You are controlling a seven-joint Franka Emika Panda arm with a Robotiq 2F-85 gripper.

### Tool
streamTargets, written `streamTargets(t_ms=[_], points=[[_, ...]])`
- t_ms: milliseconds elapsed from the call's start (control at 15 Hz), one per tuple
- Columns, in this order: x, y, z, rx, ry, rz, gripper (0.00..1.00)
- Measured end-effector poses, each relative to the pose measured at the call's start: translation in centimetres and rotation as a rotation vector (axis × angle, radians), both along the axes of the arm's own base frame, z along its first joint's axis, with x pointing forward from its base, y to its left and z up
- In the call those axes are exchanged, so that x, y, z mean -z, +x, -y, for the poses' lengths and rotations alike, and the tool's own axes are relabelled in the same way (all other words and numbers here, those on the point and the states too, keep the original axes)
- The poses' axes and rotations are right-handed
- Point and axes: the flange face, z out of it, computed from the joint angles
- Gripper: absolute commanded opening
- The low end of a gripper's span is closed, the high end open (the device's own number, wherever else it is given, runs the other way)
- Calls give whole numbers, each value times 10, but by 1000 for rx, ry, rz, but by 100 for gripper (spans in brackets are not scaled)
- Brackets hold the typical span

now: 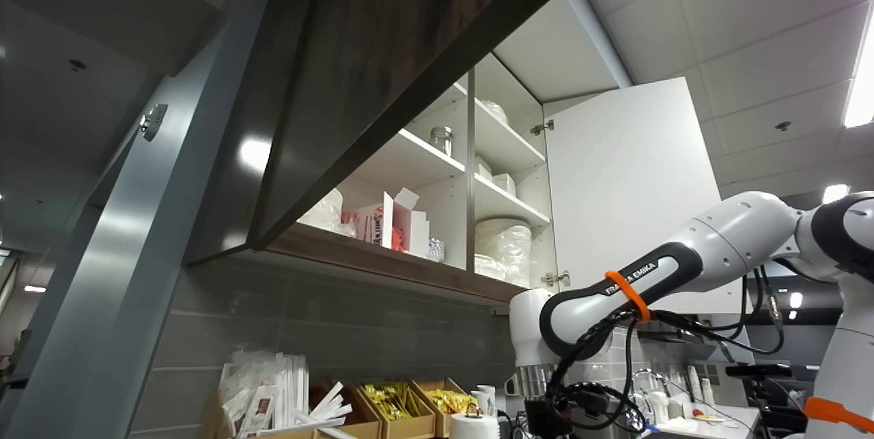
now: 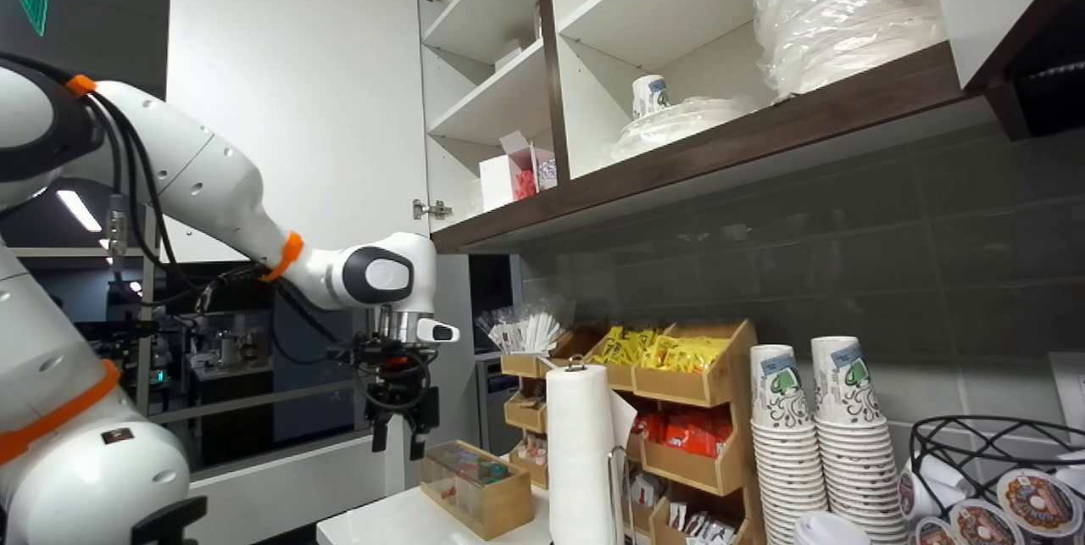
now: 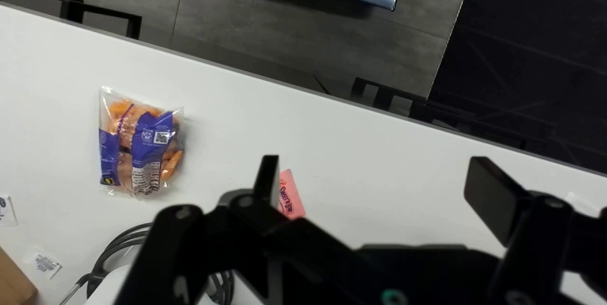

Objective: Put the pink object in the box in the top cabinet

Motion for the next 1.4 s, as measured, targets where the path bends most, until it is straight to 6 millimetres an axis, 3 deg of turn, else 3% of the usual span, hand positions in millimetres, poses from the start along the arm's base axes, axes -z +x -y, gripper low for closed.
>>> streamTargets(t_ms=[267, 867, 1400], points=[[12, 5, -4, 14, -6, 50, 100], [91, 40, -21, -70, -27, 190, 100], [158, 72, -9, -81, -60, 179, 100]])
